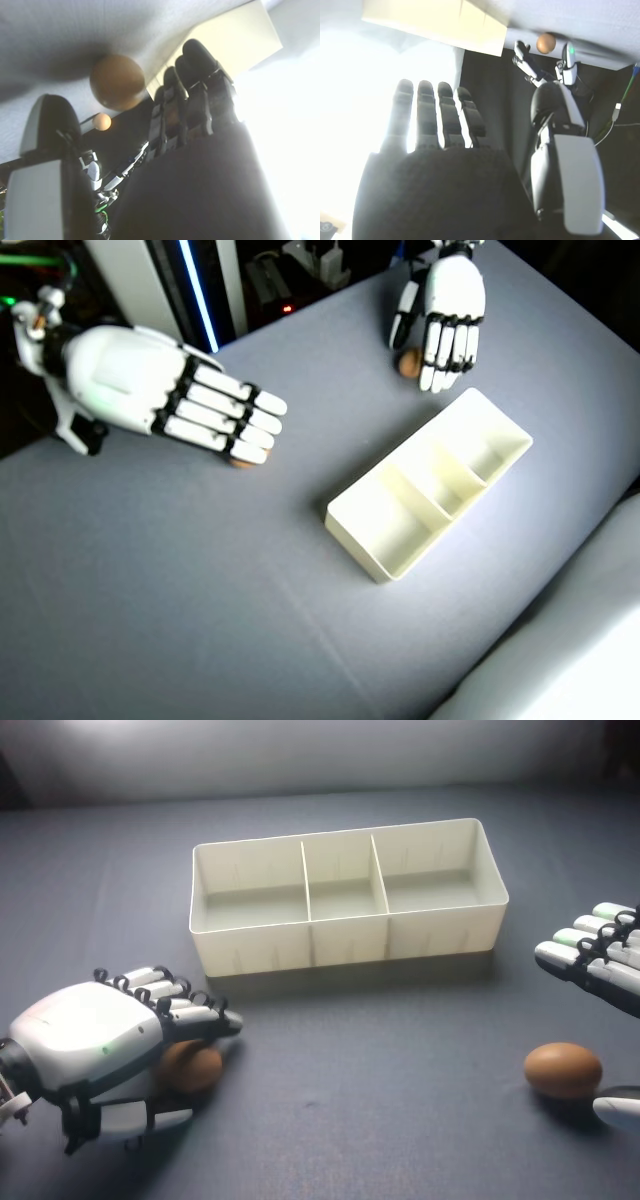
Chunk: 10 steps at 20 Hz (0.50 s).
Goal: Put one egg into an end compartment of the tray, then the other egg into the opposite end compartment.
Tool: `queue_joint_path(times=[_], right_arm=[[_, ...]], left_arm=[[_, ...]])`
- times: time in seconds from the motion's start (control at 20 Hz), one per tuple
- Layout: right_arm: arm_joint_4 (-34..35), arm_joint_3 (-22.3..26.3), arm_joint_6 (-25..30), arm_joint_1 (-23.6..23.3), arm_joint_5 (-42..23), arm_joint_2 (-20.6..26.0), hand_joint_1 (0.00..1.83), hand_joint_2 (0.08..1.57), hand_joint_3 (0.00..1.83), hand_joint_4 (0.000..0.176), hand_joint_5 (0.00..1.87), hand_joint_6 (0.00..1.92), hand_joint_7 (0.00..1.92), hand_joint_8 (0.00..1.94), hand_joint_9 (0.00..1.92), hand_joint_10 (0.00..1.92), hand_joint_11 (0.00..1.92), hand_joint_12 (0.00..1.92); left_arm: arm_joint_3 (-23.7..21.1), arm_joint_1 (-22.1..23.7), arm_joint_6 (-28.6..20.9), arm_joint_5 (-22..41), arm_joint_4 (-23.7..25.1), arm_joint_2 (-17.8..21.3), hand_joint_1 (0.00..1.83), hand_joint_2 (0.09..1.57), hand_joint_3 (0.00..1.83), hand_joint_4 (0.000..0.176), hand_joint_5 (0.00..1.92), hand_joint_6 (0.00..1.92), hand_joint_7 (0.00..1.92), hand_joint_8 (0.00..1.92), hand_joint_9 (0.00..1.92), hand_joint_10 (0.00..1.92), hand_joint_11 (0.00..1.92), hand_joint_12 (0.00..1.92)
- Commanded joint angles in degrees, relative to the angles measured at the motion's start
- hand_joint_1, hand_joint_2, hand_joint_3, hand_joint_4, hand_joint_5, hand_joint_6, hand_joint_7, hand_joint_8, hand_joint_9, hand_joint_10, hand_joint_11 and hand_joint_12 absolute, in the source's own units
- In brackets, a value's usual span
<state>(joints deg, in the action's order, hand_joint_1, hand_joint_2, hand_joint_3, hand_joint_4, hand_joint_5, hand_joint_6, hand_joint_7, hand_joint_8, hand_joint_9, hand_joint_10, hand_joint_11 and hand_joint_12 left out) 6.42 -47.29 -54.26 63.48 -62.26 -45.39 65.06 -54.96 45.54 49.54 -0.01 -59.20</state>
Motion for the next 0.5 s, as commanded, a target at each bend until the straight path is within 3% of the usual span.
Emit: queue_joint_path(times=[0.0,0.05,0.1,0.2,0.25,0.3,0.35,0.4,0.45], right_arm=[[0.2,-0.3,0.5,-0.3,-6.9,0.0,0.35,1.24,0.05,0.0,0.0,0.0,0.0,0.0,0.0,0.0,0.0,0.0],[0.2,-0.3,0.7,-0.3,-7.1,0.0,0.38,1.24,0.05,0.0,0.0,0.0,0.0,0.0,0.0,0.0,0.0,0.0],[0.2,-0.3,0.9,-0.3,-7.3,0.0,0.37,1.24,0.04,0.0,0.0,0.0,0.0,0.0,0.0,0.0,0.0,0.0],[0.2,-0.4,1.2,-0.2,-7.7,0.0,0.37,1.24,0.04,0.0,0.0,0.0,0.0,0.0,0.0,0.0,0.0,0.0],[0.3,-0.4,1.3,-0.1,-7.9,0.0,0.37,1.24,0.04,0.0,0.0,0.0,0.0,0.0,0.0,0.0,0.0,0.0],[0.4,-0.4,1.4,-0.1,-8.2,0.0,0.34,1.25,0.04,0.0,0.0,0.0,0.0,0.0,0.0,0.0,0.0,0.0],[0.4,-0.4,1.4,-0.1,-8.2,0.0,0.34,1.25,0.04,0.0,0.0,0.0,0.0,0.0,0.0,0.0,0.0,0.0],[0.5,-0.4,1.4,-0.1,-8.4,0.0,0.34,1.25,0.04,0.0,0.0,0.0,0.0,0.0,0.0,0.0,0.0,0.0],[0.5,-0.4,1.4,-0.1,-8.5,0.0,0.34,1.26,0.04,0.0,0.0,0.0,0.0,0.0,0.0,0.0,0.0,0.0]], left_arm=[[0.3,0.4,0.1,4.6,-0.1,-0.1,1.16,1.31,0.01,0.0,0.63,1.21,0.63,1.79,0.91,1.9,0.97,1.92],[0.4,0.9,0.4,4.8,0.1,0.0,1.17,1.32,0.0,0.0,0.66,1.22,0.63,1.84,0.97,1.92,1.02,1.92],[0.2,1.3,0.9,4.8,0.1,0.2,1.17,1.31,0.0,0.0,0.65,1.24,0.67,1.79,0.88,1.92,0.92,1.92],[-0.3,2.2,1.1,5.7,1.2,1.0,1.31,1.27,0.0,0.0,0.66,1.14,0.72,1.56,0.74,1.77,0.76,1.92],[-0.9,2.6,1.4,7.1,1.9,1.8,1.22,1.27,0.0,0.0,0.67,1.19,0.76,1.61,0.79,1.73,0.79,1.92],[-1.7,3.6,1.7,9.3,2.7,3.0,1.16,1.33,0.0,0.0,0.61,1.25,0.65,1.82,0.89,1.91,1.02,1.92],[-1.8,3.8,1.7,9.6,2.8,3.1,1.16,1.33,0.0,0.0,0.61,1.25,0.65,1.82,0.89,1.91,1.02,1.92],[-1.8,5.2,1.8,10.8,3.4,3.6,1.18,1.29,0.0,0.0,0.65,1.4,0.68,1.6,0.93,1.92,1.06,1.92],[-1.7,5.9,2.1,11.0,3.5,3.7,1.2,1.27,0.0,0.0,0.7,1.2,0.74,1.63,0.82,1.79,0.85,1.91]])
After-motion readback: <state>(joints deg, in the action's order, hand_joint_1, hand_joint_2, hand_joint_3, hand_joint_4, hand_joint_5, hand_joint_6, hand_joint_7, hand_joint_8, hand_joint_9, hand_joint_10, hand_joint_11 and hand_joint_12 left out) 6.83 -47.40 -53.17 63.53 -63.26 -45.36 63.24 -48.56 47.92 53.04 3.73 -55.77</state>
